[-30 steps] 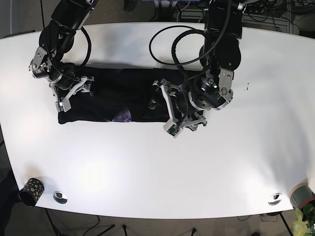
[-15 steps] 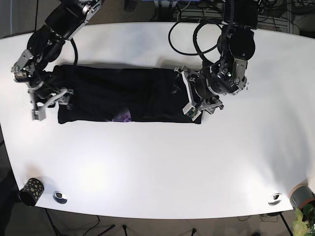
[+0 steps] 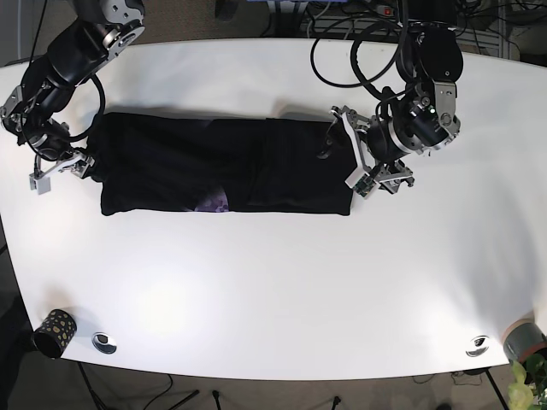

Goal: Fold the T-shirt properly

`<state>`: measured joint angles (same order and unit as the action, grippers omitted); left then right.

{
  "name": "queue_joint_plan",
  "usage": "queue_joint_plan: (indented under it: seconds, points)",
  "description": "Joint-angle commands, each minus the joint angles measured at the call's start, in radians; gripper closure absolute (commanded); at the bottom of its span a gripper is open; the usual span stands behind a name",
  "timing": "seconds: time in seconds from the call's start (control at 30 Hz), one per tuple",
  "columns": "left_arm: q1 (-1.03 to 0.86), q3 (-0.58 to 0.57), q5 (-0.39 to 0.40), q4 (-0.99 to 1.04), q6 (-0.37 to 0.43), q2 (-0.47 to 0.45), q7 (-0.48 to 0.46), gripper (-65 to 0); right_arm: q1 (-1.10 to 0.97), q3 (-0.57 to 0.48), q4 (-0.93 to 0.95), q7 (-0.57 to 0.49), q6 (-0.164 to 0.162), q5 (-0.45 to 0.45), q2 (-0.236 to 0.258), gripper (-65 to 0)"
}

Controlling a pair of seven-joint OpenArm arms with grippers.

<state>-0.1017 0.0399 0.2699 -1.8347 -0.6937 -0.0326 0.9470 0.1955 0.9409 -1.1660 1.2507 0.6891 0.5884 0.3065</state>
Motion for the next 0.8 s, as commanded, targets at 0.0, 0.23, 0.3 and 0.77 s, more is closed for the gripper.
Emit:
queue_joint_plan:
  seconds: [0.0,0.23,0.3,0.77]
  points:
    - [0.009,0.062,0.076,0.002,-0.004,0.004,-0.027,-40.0,0.003,-0.006,0.054,-0.024,0.009,0.077,0.047,-51.5]
    - [0.012,0.13,0.196,0.076,-0.004,-0.005,-0.029,-32.5,-0.026,-0.009,0.074,-0.025,0.009,0.106,0.043,-51.4]
    - [0.012,0.131,0.191,0.082,-0.004,-0.005,-0.029,-32.4,-0.038,-0.029,0.07,-0.025,0.009,0.11,0.021,-51.2]
    - [0.059,0.127,0.153,0.218,-0.004,0.003,-0.033,-31.8,-0.069,-0.11,-0.052,-0.03,0.009,0.101,-0.059,-45.0]
